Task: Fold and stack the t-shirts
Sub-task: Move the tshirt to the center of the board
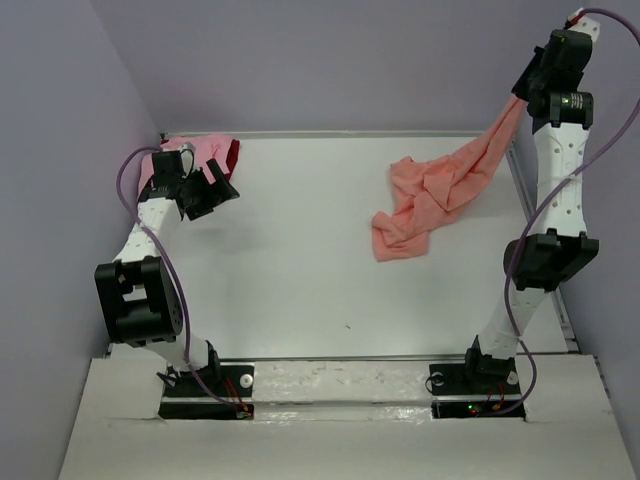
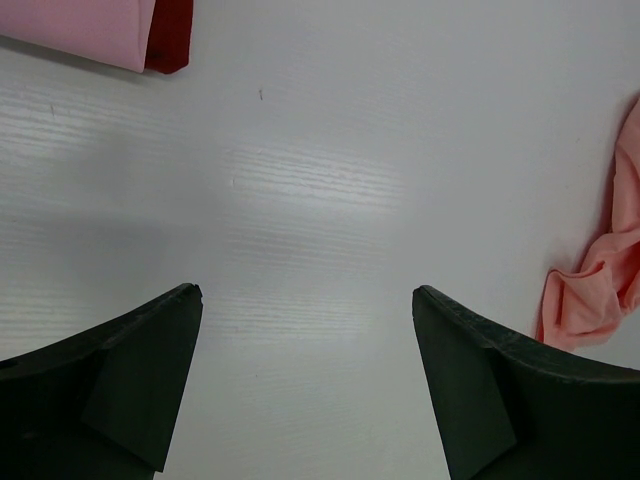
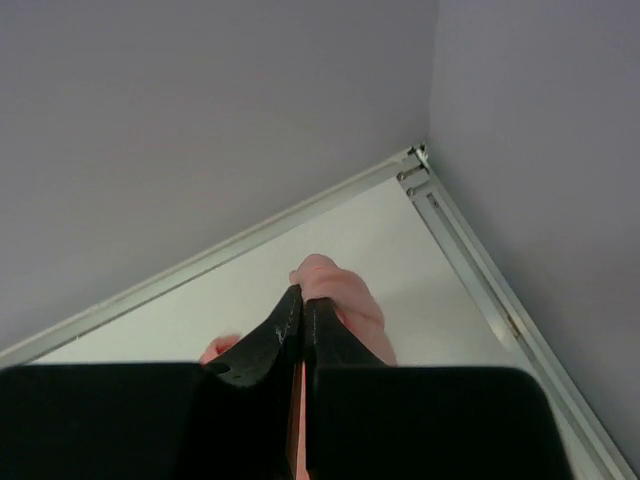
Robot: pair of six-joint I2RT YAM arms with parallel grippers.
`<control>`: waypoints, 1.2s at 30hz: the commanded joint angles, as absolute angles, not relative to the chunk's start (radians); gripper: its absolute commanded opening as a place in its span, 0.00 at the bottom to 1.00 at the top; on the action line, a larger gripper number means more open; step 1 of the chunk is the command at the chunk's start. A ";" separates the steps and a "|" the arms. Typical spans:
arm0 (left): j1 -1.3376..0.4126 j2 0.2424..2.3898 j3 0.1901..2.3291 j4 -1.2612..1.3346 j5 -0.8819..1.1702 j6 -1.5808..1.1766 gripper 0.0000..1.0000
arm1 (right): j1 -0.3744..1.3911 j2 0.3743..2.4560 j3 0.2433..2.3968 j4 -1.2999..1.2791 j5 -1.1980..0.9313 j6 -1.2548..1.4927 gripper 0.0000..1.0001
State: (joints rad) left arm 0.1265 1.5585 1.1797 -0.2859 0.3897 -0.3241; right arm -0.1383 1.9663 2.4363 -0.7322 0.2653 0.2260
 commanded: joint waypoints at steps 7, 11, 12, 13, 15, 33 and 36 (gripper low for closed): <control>0.133 1.539 1.196 -0.288 0.376 -0.324 0.95 | 0.075 1.927 2.090 -0.706 -0.484 0.498 0.00; 0.138 1.536 1.207 -0.296 0.364 -0.327 0.95 | 0.231 2.005 2.082 -0.706 -0.673 0.548 0.00; 0.143 1.534 1.209 -0.296 0.361 -0.328 0.95 | 0.257 2.025 2.095 -0.706 -0.710 0.584 0.00; 0.144 1.529 1.210 -0.296 0.357 -0.328 0.95 | 0.280 2.045 2.103 -0.701 -0.744 0.610 0.00; 0.153 1.526 1.215 -0.302 0.348 -0.330 0.95 | 0.343 2.104 2.118 -0.644 -0.869 0.707 0.00; 0.236 1.531 1.218 -0.307 0.342 -0.341 0.95 | 0.538 2.468 2.399 0.516 -1.127 1.737 0.00; 0.242 1.529 1.209 -0.266 0.498 -0.362 0.95 | 0.548 2.438 2.311 0.447 -1.114 1.642 0.00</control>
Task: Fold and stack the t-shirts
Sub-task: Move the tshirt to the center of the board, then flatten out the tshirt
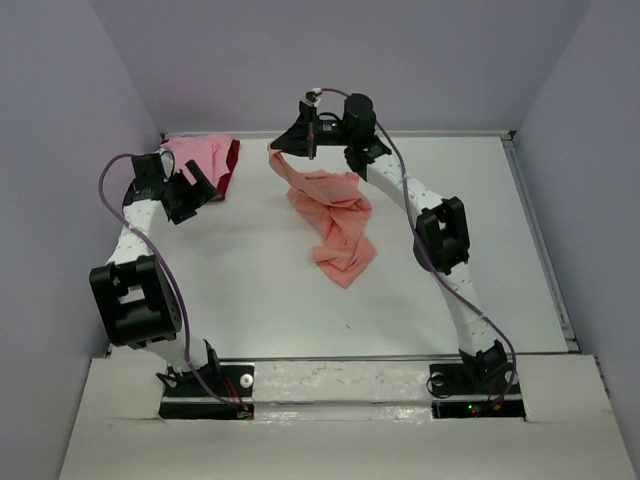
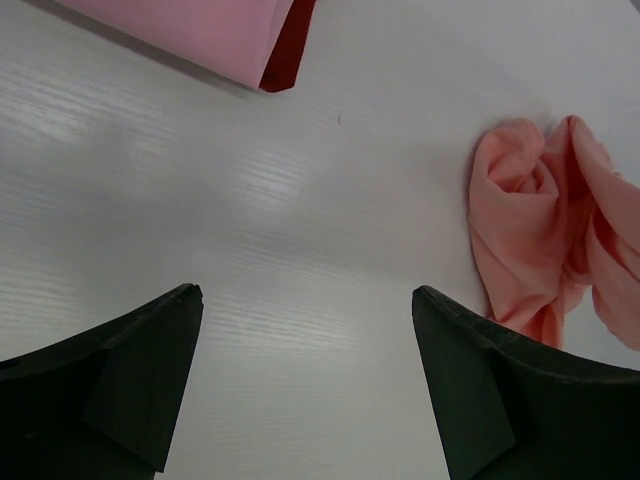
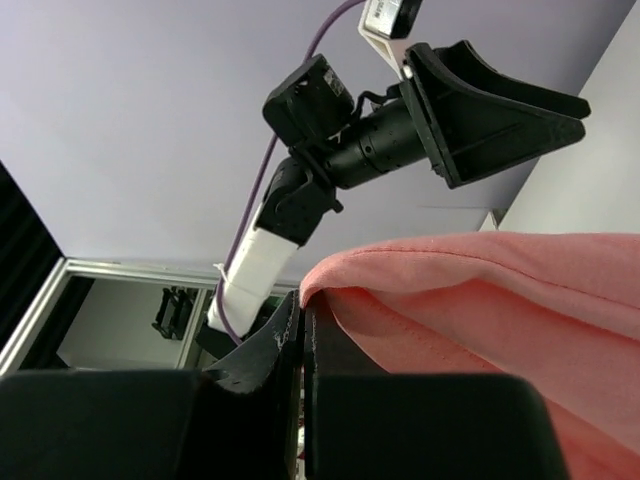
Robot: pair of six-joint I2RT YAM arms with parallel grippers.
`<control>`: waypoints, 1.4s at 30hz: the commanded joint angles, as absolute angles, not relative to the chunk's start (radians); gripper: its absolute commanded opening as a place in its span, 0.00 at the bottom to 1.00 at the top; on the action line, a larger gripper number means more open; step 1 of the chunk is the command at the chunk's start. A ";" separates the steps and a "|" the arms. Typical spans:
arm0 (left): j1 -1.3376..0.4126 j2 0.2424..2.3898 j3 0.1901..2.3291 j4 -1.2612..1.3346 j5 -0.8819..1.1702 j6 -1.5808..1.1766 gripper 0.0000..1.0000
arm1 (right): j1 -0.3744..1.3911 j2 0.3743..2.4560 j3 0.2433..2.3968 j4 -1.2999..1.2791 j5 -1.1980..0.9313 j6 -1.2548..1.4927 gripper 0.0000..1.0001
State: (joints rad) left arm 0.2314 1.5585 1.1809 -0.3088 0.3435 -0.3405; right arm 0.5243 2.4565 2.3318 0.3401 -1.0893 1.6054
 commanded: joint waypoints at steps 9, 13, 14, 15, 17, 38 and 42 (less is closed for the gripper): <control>0.242 1.503 1.128 -0.057 0.868 -0.543 0.96 | 0.548 2.405 2.194 0.298 -1.108 1.433 0.00; 0.242 1.529 1.068 0.110 0.977 -0.699 0.96 | 0.548 2.414 2.209 0.296 -1.104 1.427 0.00; 0.242 1.529 1.062 0.130 0.977 -0.707 0.96 | 0.548 2.416 2.213 0.296 -1.104 1.427 0.00; 0.244 1.529 1.060 0.133 0.983 -0.718 0.96 | 0.548 2.418 2.221 0.296 -1.106 1.427 0.00; 0.242 1.535 1.042 0.194 1.006 -0.764 0.95 | 0.548 2.422 2.224 0.295 -1.106 1.427 0.00; 0.072 1.546 0.986 0.555 1.120 -1.045 0.74 | 0.548 2.439 2.253 0.293 -1.091 1.434 0.00; 0.051 1.531 0.988 0.563 1.117 -1.034 0.66 | 0.548 2.438 2.253 0.293 -1.091 1.436 0.00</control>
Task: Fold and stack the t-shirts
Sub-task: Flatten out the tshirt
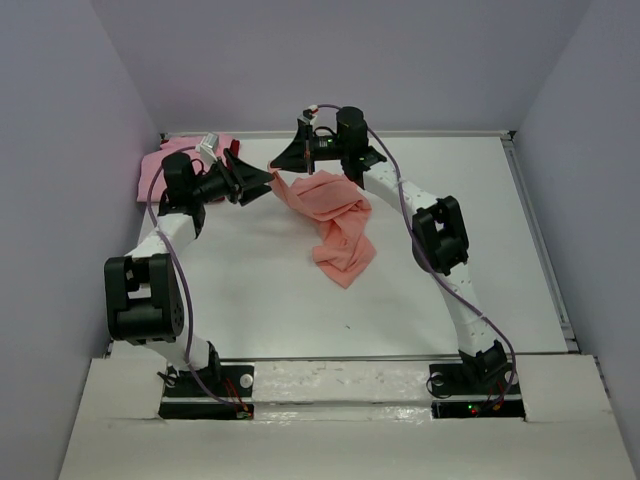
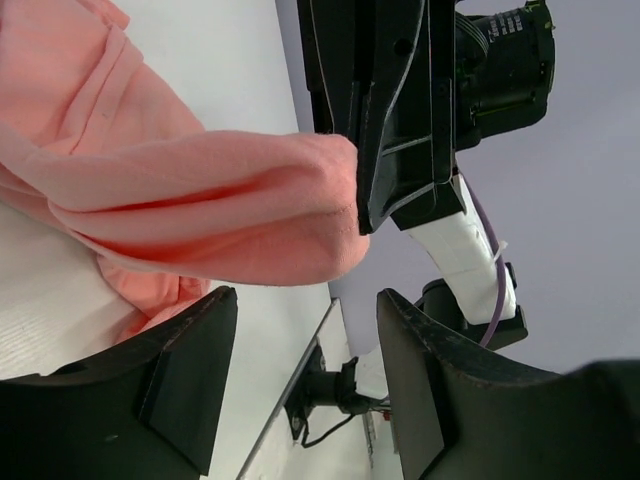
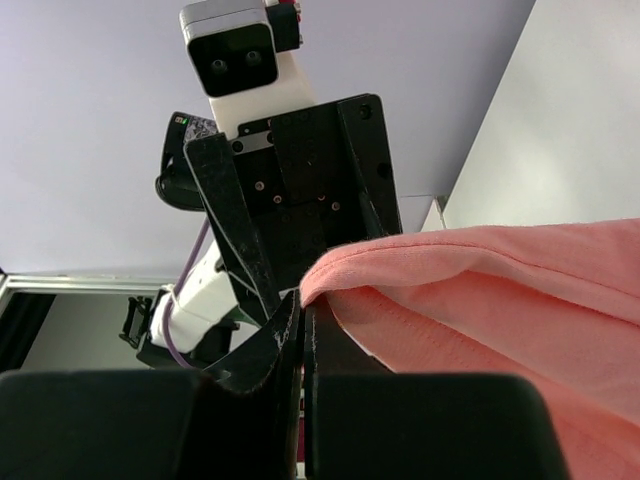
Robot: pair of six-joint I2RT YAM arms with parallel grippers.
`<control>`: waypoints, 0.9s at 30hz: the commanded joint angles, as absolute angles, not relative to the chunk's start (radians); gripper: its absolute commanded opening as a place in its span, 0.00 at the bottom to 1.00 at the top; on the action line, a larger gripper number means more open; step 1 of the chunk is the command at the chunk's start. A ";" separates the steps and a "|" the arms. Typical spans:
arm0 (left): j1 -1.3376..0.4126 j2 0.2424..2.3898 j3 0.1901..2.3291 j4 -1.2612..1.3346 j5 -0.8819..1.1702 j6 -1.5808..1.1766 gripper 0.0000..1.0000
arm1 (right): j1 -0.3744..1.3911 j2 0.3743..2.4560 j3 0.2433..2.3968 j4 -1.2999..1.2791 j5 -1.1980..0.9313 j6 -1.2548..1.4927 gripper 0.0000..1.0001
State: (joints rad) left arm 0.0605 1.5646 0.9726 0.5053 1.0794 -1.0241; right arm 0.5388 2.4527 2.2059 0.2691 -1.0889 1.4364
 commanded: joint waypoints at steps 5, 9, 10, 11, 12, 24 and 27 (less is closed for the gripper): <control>0.028 1.537 1.000 0.555 1.101 -1.000 0.67 | 0.548 2.437 2.261 0.295 -1.091 1.439 0.00; 0.020 1.545 1.044 0.442 1.057 -0.837 0.71 | 0.548 2.437 2.264 0.308 -1.094 1.448 0.00; 0.017 1.554 1.064 0.393 1.022 -0.787 0.71 | 0.548 2.437 2.263 0.310 -1.095 1.453 0.00; 0.011 1.558 1.113 0.288 0.984 -0.688 0.71 | 0.548 2.437 2.261 0.314 -1.095 1.456 0.00; 0.009 1.559 1.135 0.243 0.983 -0.687 0.70 | 0.548 2.437 2.261 0.314 -1.097 1.457 0.00; -0.048 1.471 1.167 0.019 0.807 -0.246 0.82 | 0.548 2.453 2.269 0.322 -1.104 1.466 0.00; -0.067 1.473 1.186 0.002 0.802 -0.212 0.75 | 0.548 2.465 2.284 0.322 -1.106 1.479 0.00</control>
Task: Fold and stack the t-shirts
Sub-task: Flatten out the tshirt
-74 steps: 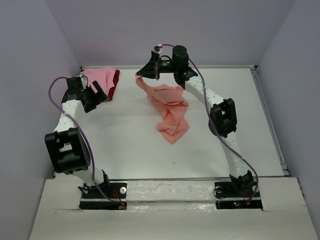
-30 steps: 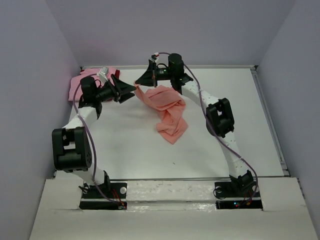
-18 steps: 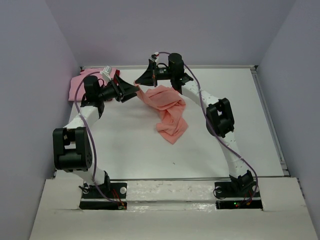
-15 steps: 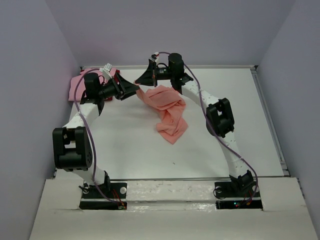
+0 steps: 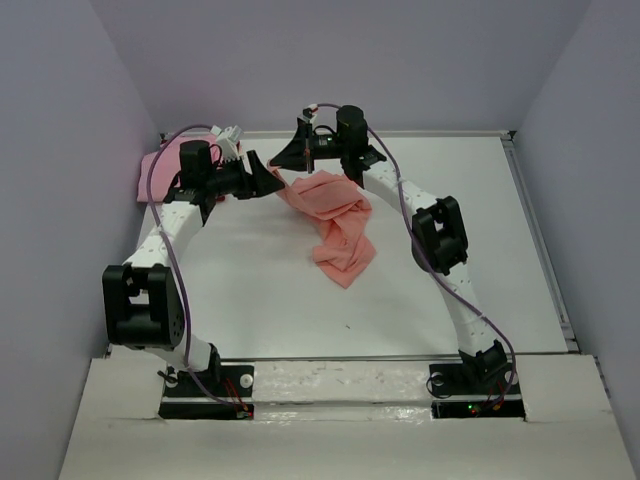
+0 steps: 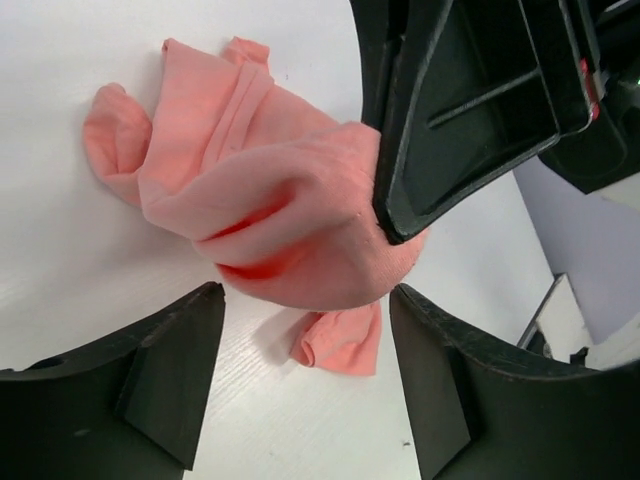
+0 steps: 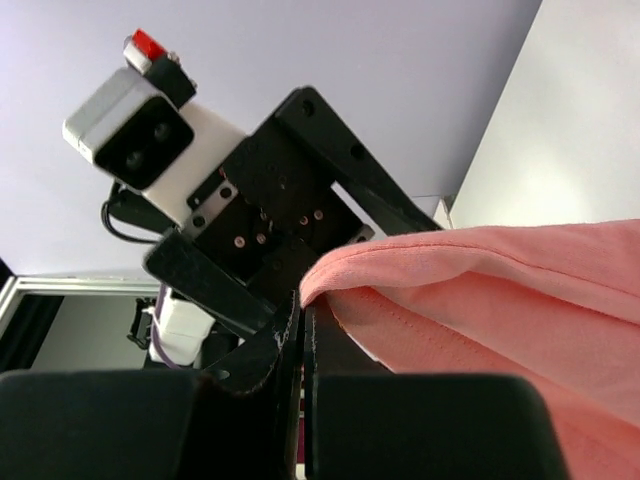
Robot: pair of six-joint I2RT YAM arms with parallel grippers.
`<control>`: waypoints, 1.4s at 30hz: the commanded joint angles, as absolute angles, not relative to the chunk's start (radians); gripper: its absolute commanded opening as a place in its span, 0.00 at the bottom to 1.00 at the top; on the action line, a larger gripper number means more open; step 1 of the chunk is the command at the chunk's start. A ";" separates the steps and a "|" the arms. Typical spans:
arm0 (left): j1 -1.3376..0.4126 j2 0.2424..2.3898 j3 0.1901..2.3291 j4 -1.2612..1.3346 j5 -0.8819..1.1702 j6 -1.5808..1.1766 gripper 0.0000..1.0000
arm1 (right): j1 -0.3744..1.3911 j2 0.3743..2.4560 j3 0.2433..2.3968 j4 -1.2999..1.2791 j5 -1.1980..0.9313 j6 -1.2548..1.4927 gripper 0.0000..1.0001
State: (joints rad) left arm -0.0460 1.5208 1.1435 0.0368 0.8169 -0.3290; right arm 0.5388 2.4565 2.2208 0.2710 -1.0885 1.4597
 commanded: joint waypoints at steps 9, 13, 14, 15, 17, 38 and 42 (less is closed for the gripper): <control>-0.121 1.439 1.209 -0.057 0.723 -0.169 0.63 | 0.548 2.479 2.312 0.322 -1.106 1.491 0.00; -0.121 1.408 1.224 -0.080 0.652 -0.152 0.65 | 0.548 2.474 2.299 0.322 -1.103 1.490 0.00; -0.121 1.402 1.224 -0.083 0.640 -0.150 0.65 | 0.548 2.474 2.298 0.322 -1.103 1.489 0.00; -0.121 1.399 1.227 -0.087 0.620 -0.144 0.65 | 0.548 2.473 2.295 0.322 -1.101 1.489 0.00; -0.121 1.391 1.232 -0.098 0.606 -0.138 0.65 | 0.548 2.471 2.289 0.322 -1.100 1.488 0.00; -0.146 1.434 1.310 -0.094 0.566 -0.107 0.56 | 0.548 2.441 2.238 0.331 -1.117 1.485 0.00; -0.153 1.454 1.335 -0.092 0.568 -0.107 0.55 | 0.548 2.441 2.238 0.331 -1.120 1.488 0.00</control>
State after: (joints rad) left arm -0.1448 1.4471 1.2804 -0.1230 0.5556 -0.1261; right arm 0.5388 2.4748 2.2406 0.2810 -1.0950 1.4849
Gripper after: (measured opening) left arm 0.549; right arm 0.031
